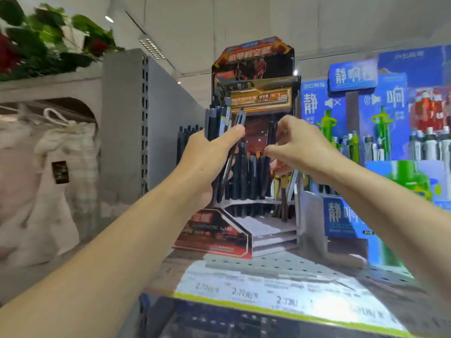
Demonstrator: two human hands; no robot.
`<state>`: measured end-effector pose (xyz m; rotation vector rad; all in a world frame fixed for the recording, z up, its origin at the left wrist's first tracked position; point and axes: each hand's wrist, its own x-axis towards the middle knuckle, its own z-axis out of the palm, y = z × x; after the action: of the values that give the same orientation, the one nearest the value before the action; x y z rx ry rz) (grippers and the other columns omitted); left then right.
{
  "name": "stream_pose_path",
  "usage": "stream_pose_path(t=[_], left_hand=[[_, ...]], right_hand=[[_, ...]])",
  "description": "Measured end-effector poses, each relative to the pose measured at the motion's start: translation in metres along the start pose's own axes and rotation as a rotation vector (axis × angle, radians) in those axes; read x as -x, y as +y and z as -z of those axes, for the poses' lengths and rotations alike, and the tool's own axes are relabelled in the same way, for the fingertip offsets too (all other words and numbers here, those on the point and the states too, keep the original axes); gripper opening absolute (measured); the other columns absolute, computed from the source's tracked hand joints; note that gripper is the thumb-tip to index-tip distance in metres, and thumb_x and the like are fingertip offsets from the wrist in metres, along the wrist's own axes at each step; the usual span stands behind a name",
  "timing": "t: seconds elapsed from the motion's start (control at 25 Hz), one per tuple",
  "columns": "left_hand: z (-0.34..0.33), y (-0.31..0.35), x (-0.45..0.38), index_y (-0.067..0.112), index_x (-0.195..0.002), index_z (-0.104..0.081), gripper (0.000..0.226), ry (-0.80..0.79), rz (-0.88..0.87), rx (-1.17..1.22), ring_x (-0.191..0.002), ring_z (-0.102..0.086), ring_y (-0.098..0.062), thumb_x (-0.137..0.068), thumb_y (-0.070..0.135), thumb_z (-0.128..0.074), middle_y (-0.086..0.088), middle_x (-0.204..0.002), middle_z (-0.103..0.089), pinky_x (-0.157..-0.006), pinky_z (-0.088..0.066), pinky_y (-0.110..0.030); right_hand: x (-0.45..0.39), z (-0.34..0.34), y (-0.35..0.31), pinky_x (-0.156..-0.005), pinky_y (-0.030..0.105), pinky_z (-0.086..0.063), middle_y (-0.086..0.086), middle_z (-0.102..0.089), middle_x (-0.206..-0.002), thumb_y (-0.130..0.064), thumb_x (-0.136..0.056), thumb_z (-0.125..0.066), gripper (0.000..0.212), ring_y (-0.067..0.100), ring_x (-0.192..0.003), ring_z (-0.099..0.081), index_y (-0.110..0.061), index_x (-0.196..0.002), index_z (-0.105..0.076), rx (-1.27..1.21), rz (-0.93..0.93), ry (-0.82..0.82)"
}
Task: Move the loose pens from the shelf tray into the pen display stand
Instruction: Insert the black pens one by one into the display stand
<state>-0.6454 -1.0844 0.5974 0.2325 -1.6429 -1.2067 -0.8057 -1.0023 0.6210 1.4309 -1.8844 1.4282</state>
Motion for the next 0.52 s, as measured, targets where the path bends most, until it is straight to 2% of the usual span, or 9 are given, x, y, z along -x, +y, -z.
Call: stream_pose_path(t=[0.08,0.24,0.36,0.52], left_hand=[[0.003,-0.004,-0.011,0.020,-0.107,-0.073,0.027,-0.020,-0.013,0.033,-0.063,-0.057,-0.011,-0.092,0.041,-0.069,0.007,-0.073,-0.062,-0.050,-0.044,-0.022],[0.010,-0.007,-0.026,0.009,-0.105,-0.073,0.028,-0.075,-0.055,0.087,-0.050,-0.049,-0.010,-0.093,0.034,-0.069,0.005,-0.061,-0.056,-0.041,-0.039,-0.020],[0.020,-0.005,-0.032,0.008,-0.104,-0.073,0.028,-0.060,-0.059,0.093,-0.048,-0.046,-0.010,-0.093,0.033,-0.070,0.005,-0.060,-0.056,-0.039,-0.037,-0.020],[0.033,-0.004,-0.036,0.007,-0.102,-0.074,0.029,-0.084,-0.076,0.073,-0.049,-0.047,-0.011,-0.092,0.034,-0.070,0.004,-0.062,-0.058,-0.039,-0.038,-0.021]], right_hand=[[-0.007,-0.003,0.002,-0.056,0.036,-0.064,0.015,-0.073,-0.077,-0.006,-0.088,-0.068,0.024,0.018,-0.058,-0.074,-0.020,-0.096,-0.049,0.015,0.008,-0.025],[-0.019,-0.011,0.003,-0.059,0.040,-0.065,0.012,-0.074,-0.068,-0.007,-0.090,-0.066,0.022,0.023,-0.061,-0.075,-0.017,-0.100,-0.049,-0.025,0.004,-0.074],[-0.023,-0.023,-0.005,-0.063,0.046,-0.065,0.018,-0.074,-0.073,-0.009,-0.097,-0.061,0.015,0.029,-0.064,-0.076,-0.012,-0.104,-0.047,-0.094,-0.006,-0.151],[-0.024,-0.036,-0.018,-0.064,0.046,-0.064,0.019,-0.074,-0.074,-0.009,-0.098,-0.062,0.014,0.030,-0.066,-0.077,-0.010,-0.105,-0.049,-0.132,0.000,-0.173]])
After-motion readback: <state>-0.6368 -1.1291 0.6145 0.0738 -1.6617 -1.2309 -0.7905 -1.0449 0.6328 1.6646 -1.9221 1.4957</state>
